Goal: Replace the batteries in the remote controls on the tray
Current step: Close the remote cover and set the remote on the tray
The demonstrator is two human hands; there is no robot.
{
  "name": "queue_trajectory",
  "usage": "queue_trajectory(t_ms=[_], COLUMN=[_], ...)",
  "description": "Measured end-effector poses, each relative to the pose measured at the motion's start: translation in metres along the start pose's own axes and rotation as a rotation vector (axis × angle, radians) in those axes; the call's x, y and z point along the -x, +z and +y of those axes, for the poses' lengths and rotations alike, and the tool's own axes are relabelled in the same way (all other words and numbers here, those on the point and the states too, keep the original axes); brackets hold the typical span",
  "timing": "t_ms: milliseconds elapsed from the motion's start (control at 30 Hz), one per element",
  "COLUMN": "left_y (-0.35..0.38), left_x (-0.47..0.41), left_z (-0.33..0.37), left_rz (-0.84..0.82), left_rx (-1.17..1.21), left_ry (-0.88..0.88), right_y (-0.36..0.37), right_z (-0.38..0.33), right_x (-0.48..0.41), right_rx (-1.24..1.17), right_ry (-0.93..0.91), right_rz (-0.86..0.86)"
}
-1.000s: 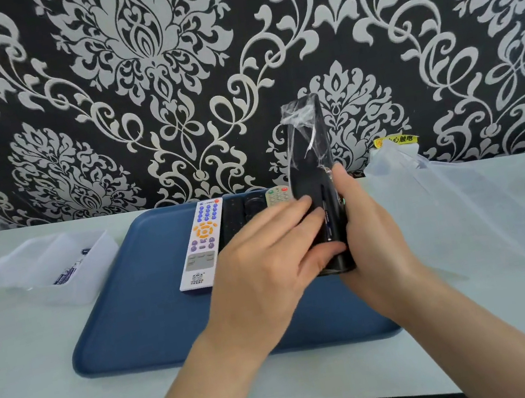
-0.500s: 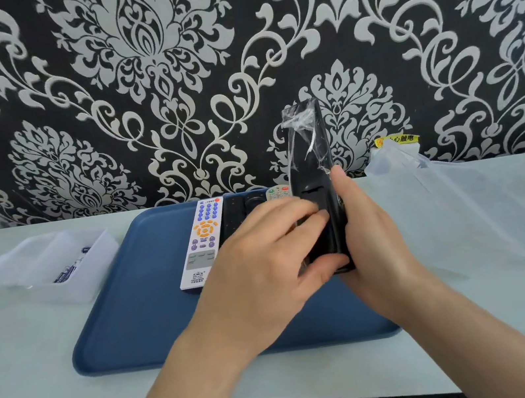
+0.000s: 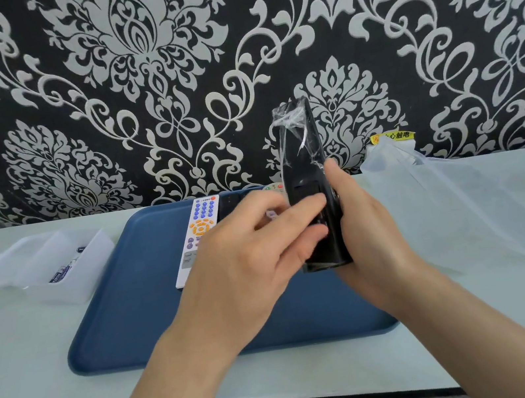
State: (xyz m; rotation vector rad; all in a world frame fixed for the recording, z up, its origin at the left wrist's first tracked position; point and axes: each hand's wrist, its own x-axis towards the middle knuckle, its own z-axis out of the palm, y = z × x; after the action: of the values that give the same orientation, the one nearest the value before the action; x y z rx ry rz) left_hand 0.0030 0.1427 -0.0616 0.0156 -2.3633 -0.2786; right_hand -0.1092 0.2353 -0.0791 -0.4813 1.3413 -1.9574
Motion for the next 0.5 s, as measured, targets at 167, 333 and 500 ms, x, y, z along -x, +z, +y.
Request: queue_trajectory(t_ms=[167,333,500], left_y=[-0.005,-0.014,-0.031], left_x=[-0.007,-0.009,-0.008], left_z=[0.013,-0.002,-0.016], left_rz=[0.040,0.090,-0.126], left_rx=[0.640,0.920,0.822], left_ry=[-0.581,-0.744,-0.563], right_y=[-0.002,-0.001,-0.003], right_z=[-0.001,-0.004,-0.007], right_x=[0.001,0.001,0.000], right_rx=[-0.028,0.002,0.031], right_ry=[-0.031,-0.022,0.004], right_rz=[-0.025,-0.024,-0.048])
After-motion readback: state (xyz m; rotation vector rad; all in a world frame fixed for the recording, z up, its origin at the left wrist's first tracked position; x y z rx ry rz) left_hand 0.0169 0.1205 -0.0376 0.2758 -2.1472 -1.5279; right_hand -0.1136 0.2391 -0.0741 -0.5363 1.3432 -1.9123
